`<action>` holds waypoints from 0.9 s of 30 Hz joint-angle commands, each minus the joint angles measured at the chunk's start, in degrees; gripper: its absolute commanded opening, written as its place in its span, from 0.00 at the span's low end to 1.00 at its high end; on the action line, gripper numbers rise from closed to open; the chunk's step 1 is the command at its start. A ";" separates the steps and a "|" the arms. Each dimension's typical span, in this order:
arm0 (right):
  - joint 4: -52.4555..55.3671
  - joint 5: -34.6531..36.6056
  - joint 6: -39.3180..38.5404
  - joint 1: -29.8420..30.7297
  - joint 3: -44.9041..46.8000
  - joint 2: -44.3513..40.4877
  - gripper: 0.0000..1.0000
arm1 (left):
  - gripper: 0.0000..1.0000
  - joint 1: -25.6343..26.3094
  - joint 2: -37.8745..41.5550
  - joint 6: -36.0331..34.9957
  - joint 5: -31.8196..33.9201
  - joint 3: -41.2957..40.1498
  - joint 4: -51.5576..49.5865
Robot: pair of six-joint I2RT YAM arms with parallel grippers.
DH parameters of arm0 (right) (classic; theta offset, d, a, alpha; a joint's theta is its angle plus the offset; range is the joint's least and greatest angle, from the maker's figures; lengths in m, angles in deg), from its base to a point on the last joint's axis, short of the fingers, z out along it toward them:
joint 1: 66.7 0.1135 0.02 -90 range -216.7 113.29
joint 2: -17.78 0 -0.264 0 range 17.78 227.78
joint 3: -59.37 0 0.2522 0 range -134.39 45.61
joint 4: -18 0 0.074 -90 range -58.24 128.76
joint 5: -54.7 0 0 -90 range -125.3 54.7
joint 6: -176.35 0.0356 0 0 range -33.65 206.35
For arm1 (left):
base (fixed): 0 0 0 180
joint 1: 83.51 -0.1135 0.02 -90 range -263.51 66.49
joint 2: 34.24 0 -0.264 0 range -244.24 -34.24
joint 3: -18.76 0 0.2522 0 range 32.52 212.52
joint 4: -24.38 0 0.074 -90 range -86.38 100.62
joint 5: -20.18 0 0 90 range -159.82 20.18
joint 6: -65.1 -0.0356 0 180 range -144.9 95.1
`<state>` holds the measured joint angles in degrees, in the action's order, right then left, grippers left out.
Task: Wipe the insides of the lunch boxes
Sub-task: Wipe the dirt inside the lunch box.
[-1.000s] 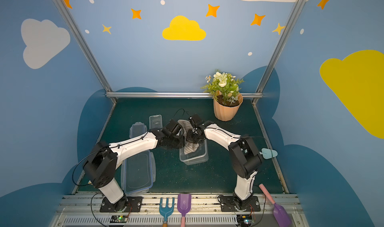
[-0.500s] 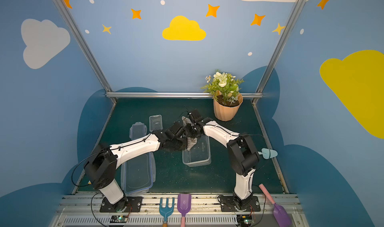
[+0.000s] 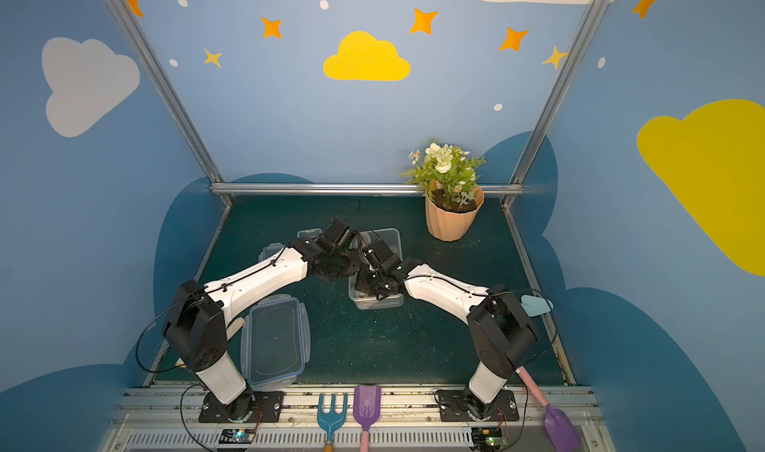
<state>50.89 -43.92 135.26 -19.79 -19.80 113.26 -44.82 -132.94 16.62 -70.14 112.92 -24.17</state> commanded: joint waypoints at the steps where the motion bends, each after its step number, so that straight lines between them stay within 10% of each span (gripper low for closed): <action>1: 14.03 0.20 -1.58 1.19 3.40 -0.32 0.00 | 0.05 -0.09 2.12 -2.14 7.08 4.94 4.38; 12: 30.44 14.76 -6.05 -6.53 0.41 -4.39 0.00 | 0.05 2.65 6.65 -9.61 14.64 3.99 -8.22; 27: 21.89 23.33 -10.92 -12.90 -16.98 0.87 0.00 | 0.04 14.90 5.39 -7.05 5.37 -0.75 -9.50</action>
<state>75.13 -26.55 125.71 -30.91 -33.46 111.91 -31.90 -129.70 10.56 -61.09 113.07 -29.87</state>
